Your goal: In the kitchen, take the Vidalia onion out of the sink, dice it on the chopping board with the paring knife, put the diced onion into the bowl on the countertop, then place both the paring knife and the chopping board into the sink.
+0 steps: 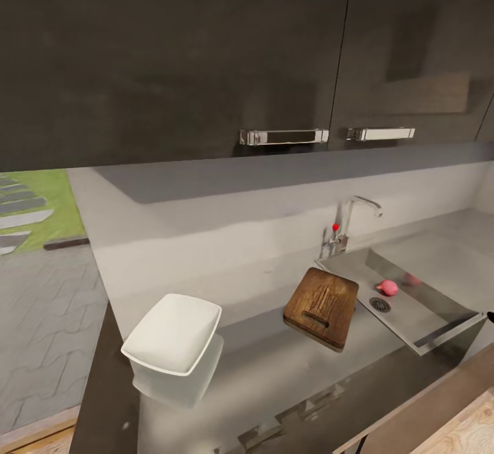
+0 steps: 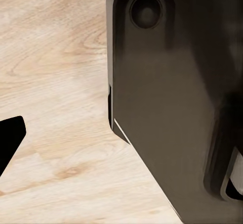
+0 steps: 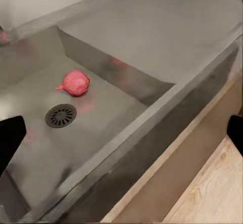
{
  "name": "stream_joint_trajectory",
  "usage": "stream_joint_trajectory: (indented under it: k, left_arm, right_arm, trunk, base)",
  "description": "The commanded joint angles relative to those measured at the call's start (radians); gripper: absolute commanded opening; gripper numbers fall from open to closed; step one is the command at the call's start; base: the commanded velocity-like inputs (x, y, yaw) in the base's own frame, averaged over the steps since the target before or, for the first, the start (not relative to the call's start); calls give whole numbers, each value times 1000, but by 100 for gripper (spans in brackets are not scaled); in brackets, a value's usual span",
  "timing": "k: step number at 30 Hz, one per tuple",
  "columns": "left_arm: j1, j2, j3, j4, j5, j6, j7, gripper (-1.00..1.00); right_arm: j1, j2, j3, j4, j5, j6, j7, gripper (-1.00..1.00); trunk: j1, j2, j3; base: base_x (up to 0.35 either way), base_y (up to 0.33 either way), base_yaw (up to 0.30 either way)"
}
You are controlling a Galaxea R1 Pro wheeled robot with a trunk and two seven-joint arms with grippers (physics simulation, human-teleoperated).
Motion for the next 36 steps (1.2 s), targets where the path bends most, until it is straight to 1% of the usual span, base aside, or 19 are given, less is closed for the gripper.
stream_joint_trajectory:
  k: [1,5,7,11,15,17,18,20,21,22,23,24,26,28,29,32,33,34,36]
  left_arm:
    - [1,0,0,-2,0,-1,0,100]
    - [1,-1,1,-2,1,-1,0,100]
    - [1,-2,1,-2,0,-1,0,100]
    - [1,-2,1,-2,1,-1,0,100]
    - [1,-2,1,-2,1,-1,0,100]
    - [1,-2,2,-2,1,-1,0,100]
    - [1,-2,2,-2,1,-1,0,100]
    - [1,-2,2,-2,1,-1,0,100]
    - [1,-2,2,-2,1,-1,0,100]
    - [1,-2,2,-2,1,-1,0,100]
    - [1,-2,2,-2,1,-1,0,100]
    - [1,-3,2,-2,1,-1,0,100]
    - [1,-3,2,-2,1,-1,0,100]
    - [1,-3,2,-2,1,-1,0,100]
    - [1,-3,2,-2,1,-1,0,100]
    - [1,-3,2,-2,1,-1,0,100]
    - [1,-4,2,-2,1,-1,0,100]
    - [1,-5,2,-2,1,-1,0,100]
    - [1,-5,2,-2,1,-1,0,100]
  right_arm:
    - [-8,0,20,-2,-20,3,-7,100]
    - [-62,19,163,-3,-55,-3,-7,100]
    - [-98,54,226,-3,-60,-4,-9,100]
    - [-169,195,314,-4,-57,-1,-19,100]
    - [-204,257,372,-4,-22,-2,-50,100]
    - [-228,303,453,-4,40,-3,-95,100]
    - [-234,317,475,-4,62,-4,-110,100]
    - [-251,384,542,-4,177,-4,-163,100]
    - [-255,404,552,-4,210,-4,-173,100]
    - [-264,446,567,-4,278,-4,-188,100]
    - [-274,491,577,-4,346,-3,-199,100]
    - [-278,514,581,-4,379,-3,-202,100]
    - [-297,603,589,-4,514,-2,-211,100]
    - [-309,641,591,-4,579,0,-213,100]
    - [-324,673,592,-4,637,2,-216,100]
    - [-354,715,593,-4,707,5,-218,100]
    - [-402,761,593,-4,757,10,-219,100]
    - [-453,786,593,-2,778,19,-220,100]
    - [-504,798,593,0,787,67,-219,100]
  trunk:
    - [0,-1,-1]
    - [0,-1,-1]
    - [0,-1,-1]
    - [0,-1,-1]
    - [0,-1,-1]
    - [0,-1,-1]
    - [0,-1,-1]
    - [0,-1,-1]
    - [0,-1,-1]
    - [0,-1,-1]
    - [0,-1,-1]
    - [0,-1,-1]
    - [0,-1,-1]
    - [0,-1,-1]
    - [0,-1,-1]
    - [0,-1,-1]
    - [0,-1,-1]
    - [0,-1,-1]
    - [0,-1,-1]
  base:
    - [0,0,0]
    - [0,0,0]
    - [0,0,0]
    - [0,0,0]
    - [0,0,0]
    - [0,0,0]
    - [0,0,0]
    - [0,0,0]
    - [0,0,0]
    - [0,0,0]
    - [0,0,0]
    - [0,0,0]
    - [0,0,0]
    - [0,0,0]
    - [0,0,0]
    - [0,0,0]
    - [0,0,0]
    - [0,0,0]
    - [0,0,0]
